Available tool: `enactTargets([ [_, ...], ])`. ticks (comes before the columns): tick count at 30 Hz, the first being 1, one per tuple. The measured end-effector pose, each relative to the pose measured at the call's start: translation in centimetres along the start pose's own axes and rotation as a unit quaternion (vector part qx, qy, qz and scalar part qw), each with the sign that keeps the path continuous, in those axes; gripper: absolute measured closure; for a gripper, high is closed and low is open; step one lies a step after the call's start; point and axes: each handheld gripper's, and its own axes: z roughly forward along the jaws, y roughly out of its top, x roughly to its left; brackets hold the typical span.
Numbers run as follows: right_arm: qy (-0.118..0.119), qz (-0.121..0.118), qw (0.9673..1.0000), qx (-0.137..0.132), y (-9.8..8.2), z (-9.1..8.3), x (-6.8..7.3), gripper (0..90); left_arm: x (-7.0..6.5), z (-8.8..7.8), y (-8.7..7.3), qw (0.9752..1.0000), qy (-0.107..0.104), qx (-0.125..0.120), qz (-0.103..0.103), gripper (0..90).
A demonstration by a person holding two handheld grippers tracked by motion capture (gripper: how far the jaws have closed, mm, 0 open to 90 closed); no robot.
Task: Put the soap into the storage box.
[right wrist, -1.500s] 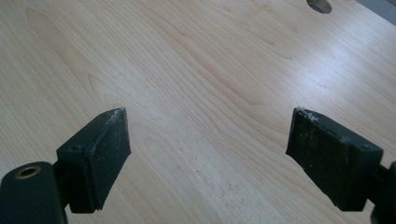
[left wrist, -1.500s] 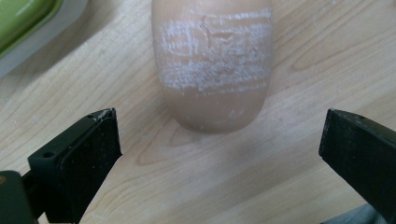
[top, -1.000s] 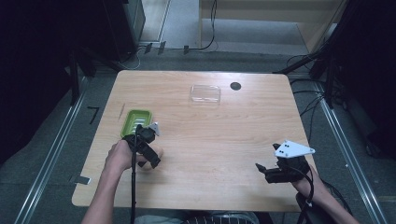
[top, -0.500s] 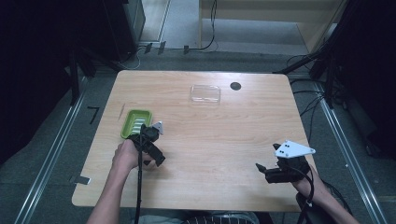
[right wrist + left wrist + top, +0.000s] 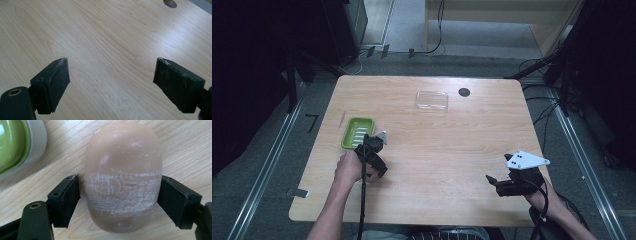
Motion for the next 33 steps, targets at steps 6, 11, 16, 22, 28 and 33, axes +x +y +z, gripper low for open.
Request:
enactTargets([
  [6,0.0,0.0,1.0,0.001,0.02,0.01,-0.01,13.4,0.02,-0.04,-0.09,1.0,0.0,-0.005,-0.003,28.0],
  [11,0.0,0.0,1.0,0.0,0.02,0.0,0.01,13.4,-0.15,-0.16,-0.29,0.9999,-0.001,-0.013,-0.001,33.1],
  [16,0.0,0.0,1.0,0.0,0.02,0.01,0.01,13.4,-0.18,-0.16,-0.36,0.9999,0.0,-0.016,-0.002,33.4],
  [22,0.0,-0.001,1.0,0.0,0.01,0.0,0.0,13.4,-0.18,-0.19,-0.38,0.9999,0.0,-0.014,0.007,33.6],
  [28,0.0,0.0,1.0,0.001,0.03,0.01,0.0,13.4,0.03,-0.39,-0.41,0.9999,-0.002,-0.012,0.009,33.6],
  [33,0.0,0.001,1.0,0.0,0.02,0.0,0.01,13.4,0.12,-0.87,-0.54,0.9998,-0.005,-0.012,0.017,33.6],
])
